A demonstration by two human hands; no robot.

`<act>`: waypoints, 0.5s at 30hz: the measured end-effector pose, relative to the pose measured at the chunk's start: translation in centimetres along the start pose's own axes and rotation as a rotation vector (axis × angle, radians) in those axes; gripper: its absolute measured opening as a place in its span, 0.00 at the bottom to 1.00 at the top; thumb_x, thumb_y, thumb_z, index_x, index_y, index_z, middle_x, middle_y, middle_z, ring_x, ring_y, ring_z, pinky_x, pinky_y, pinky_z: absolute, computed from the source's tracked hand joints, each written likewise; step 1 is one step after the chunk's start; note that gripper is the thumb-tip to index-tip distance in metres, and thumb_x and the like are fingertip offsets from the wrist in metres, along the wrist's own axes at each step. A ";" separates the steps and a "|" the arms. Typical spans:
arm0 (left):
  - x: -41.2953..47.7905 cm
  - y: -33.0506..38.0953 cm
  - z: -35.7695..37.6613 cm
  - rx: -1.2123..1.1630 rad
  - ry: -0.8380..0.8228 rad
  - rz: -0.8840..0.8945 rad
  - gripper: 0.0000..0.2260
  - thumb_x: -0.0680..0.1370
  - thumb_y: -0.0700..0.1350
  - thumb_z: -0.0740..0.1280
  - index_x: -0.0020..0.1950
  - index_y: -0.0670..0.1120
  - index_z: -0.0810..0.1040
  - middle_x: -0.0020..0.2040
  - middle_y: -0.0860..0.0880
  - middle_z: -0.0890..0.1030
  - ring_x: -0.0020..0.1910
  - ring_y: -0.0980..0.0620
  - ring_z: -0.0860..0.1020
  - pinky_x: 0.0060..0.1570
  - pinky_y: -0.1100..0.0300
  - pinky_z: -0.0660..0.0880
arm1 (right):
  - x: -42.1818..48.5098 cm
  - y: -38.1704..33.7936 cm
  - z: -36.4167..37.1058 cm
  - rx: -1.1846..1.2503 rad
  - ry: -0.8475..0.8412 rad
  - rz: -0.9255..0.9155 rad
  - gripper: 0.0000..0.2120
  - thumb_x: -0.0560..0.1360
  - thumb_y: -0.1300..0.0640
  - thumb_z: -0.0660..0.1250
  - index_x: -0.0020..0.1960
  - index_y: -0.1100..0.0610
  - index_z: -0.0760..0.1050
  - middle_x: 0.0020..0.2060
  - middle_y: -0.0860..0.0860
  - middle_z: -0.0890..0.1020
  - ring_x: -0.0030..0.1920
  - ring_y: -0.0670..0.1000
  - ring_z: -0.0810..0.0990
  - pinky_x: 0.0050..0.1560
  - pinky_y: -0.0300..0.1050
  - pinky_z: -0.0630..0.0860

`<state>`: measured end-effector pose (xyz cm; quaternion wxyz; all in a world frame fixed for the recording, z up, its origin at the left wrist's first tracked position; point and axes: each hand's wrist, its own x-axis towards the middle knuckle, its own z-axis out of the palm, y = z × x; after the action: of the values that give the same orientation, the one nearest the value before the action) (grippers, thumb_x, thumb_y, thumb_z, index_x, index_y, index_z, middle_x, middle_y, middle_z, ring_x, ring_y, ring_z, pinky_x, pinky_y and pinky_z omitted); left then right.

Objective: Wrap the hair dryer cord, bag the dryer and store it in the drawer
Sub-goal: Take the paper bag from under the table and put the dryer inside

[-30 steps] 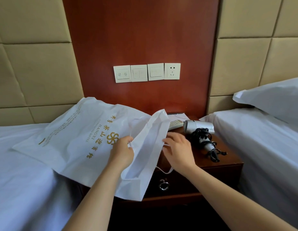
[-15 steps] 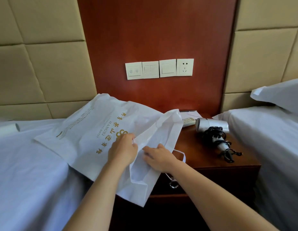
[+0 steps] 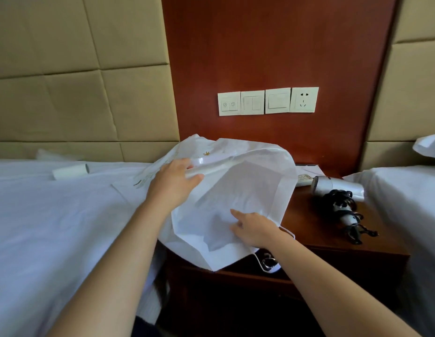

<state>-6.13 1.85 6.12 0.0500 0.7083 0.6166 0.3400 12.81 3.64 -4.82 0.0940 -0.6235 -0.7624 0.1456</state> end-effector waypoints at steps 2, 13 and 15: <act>0.6 0.8 -1.6 0.062 0.044 0.059 0.11 0.78 0.50 0.63 0.48 0.43 0.77 0.42 0.48 0.74 0.53 0.41 0.75 0.47 0.52 0.72 | 0.1 0.2 -0.4 0.035 -0.011 0.019 0.26 0.78 0.44 0.53 0.75 0.49 0.55 0.65 0.54 0.75 0.64 0.58 0.72 0.63 0.54 0.70; 2.0 3.4 -8.6 0.055 0.182 0.114 0.20 0.77 0.46 0.66 0.27 0.45 0.63 0.27 0.46 0.66 0.37 0.44 0.66 0.29 0.57 0.59 | -0.5 0.2 -1.4 0.113 -0.036 0.099 0.29 0.79 0.40 0.52 0.75 0.55 0.59 0.74 0.52 0.63 0.73 0.54 0.63 0.73 0.50 0.59; 1.7 3.9 -9.3 0.068 0.126 0.116 0.22 0.77 0.46 0.67 0.26 0.45 0.62 0.27 0.47 0.63 0.35 0.45 0.64 0.28 0.58 0.57 | -1.1 0.0 -2.0 0.165 -0.042 0.094 0.28 0.78 0.41 0.53 0.75 0.52 0.59 0.71 0.53 0.69 0.69 0.55 0.69 0.70 0.49 0.64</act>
<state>-7.89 -0.75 15.83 -0.0327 0.7213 0.5877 0.3651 13.69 2.75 -2.95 0.1220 -0.6454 -0.7197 0.2250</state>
